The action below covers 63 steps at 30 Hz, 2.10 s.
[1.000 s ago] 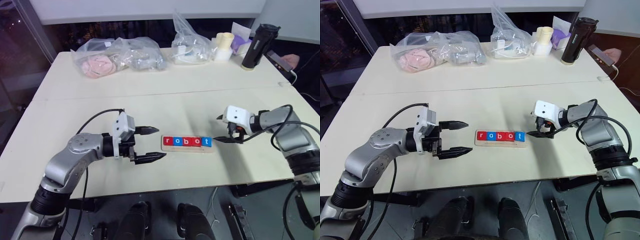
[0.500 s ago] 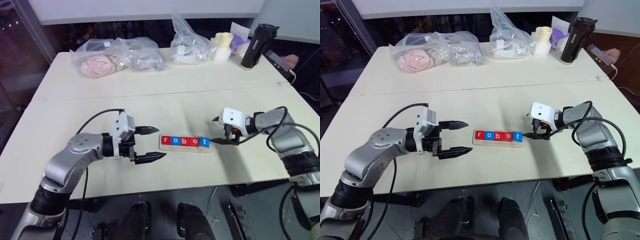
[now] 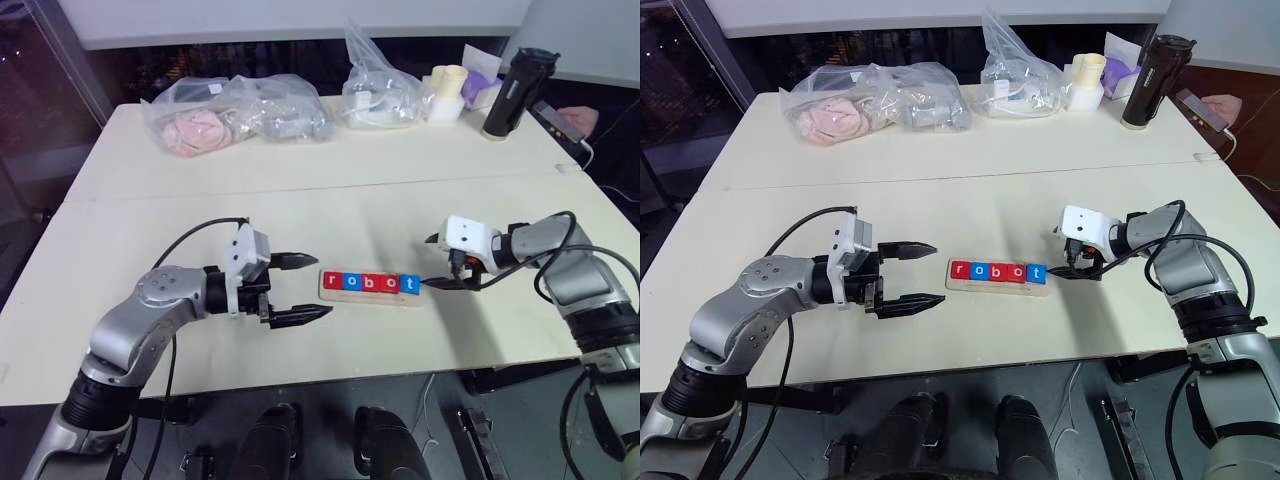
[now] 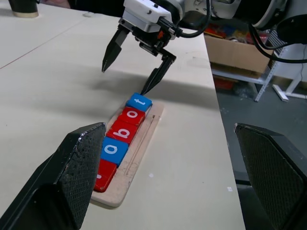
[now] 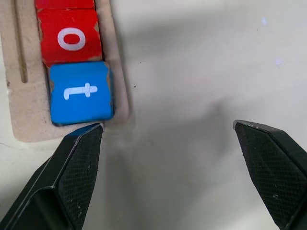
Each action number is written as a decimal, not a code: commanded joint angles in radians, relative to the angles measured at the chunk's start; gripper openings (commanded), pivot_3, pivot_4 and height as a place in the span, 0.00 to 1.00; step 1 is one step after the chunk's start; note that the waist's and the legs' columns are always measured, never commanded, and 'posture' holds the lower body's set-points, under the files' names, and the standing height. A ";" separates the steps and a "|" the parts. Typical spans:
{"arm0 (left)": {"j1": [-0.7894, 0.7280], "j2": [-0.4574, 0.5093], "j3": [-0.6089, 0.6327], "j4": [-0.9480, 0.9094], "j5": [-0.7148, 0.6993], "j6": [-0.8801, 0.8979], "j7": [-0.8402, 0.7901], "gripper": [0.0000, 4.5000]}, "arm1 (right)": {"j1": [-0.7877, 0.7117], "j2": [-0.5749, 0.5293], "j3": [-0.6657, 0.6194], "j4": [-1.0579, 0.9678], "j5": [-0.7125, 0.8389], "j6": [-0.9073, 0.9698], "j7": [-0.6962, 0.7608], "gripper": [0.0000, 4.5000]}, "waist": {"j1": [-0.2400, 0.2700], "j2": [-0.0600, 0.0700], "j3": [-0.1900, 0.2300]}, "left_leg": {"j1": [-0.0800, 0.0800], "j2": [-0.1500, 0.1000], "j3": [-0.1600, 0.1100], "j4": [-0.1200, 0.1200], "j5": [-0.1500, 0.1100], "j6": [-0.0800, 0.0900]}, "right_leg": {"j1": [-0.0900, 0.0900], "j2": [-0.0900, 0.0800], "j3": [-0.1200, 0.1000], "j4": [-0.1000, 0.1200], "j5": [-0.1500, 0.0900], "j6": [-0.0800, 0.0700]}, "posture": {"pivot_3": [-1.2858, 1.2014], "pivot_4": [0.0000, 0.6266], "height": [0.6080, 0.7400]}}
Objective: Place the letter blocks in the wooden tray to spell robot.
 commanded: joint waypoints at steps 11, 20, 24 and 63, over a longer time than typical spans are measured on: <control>-0.009 -0.007 0.014 -0.024 -0.010 -0.007 0.007 1.00 | -0.033 -0.013 -0.016 -0.043 0.011 0.000 0.016 0.99 | 0.000 0.000 0.000 | 0.000 0.000 0.000 0.000 0.000 0.000 | 0.000 0.000 0.000 0.000 0.000 0.000 | 0.52 0.24 0.98; -0.006 -0.005 0.018 -0.027 -0.012 -0.006 0.012 1.00 | -0.027 -0.005 -0.001 -0.055 -0.004 0.002 0.013 0.99 | 0.000 0.000 0.000 | 0.000 0.000 0.000 0.000 0.000 0.000 | 0.000 0.000 0.000 0.000 0.000 0.000 | 0.52 0.24 0.98; -0.003 0.002 0.023 -0.025 -0.012 -0.007 0.009 1.00 | -0.017 -0.037 -0.001 -0.045 -0.026 -0.025 0.015 0.99 | 0.000 0.000 0.000 | 0.000 0.000 0.000 0.000 0.000 0.000 | 0.000 0.000 0.000 0.000 0.000 0.000 | 0.52 0.24 0.98; -0.019 0.046 0.089 -0.024 -0.040 0.059 0.033 1.00 | -0.013 0.054 0.011 -0.104 -0.015 0.064 -0.235 0.99 | -0.001 -0.001 0.000 | 0.000 0.000 0.001 -0.001 0.000 0.000 | 0.000 0.000 0.000 0.000 0.000 0.000 | 0.52 0.24 0.98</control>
